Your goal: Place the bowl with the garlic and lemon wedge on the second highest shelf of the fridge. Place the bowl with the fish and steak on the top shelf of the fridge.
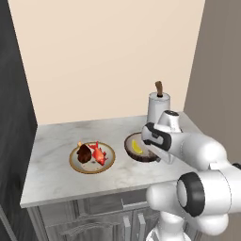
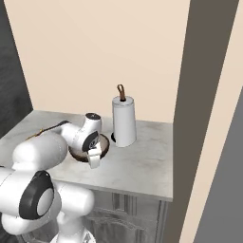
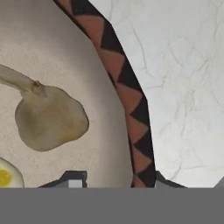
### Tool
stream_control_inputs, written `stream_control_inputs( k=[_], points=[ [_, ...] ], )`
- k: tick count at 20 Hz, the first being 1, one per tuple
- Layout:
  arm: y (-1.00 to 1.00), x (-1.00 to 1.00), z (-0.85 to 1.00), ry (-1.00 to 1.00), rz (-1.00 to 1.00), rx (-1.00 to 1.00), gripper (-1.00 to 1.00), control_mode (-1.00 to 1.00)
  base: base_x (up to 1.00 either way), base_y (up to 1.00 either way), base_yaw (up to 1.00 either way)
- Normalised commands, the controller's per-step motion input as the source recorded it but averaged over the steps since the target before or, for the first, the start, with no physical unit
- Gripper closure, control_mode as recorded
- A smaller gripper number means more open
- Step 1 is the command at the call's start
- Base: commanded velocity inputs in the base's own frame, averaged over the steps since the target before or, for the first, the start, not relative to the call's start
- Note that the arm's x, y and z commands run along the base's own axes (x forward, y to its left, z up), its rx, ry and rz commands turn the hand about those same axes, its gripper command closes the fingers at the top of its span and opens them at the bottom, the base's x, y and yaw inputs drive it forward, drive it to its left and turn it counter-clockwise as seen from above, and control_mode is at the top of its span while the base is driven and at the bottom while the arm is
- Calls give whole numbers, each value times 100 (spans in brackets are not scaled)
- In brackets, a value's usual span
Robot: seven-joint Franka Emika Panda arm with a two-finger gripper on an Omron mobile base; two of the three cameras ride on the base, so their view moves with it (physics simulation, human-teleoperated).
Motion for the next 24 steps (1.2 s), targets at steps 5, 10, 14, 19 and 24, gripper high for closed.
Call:
stream_control_inputs(
  k=[5, 10, 14, 19, 24],
  points=[
    [0, -34, 13, -4, 0, 0, 100, -100, 0, 0, 0],
    [1, -67, 57, -9, -4, 0, 100, -100, 0, 0, 0],
    [1, -83, 73, -12, -11, 0, 100, -100, 0, 0, 0],
    [1, -93, 65, -14, -18, 0, 100, -100, 0, 0, 0],
    [0, -87, 60, -9, -20, 2, 100, -100, 0, 0, 0]
  ],
)
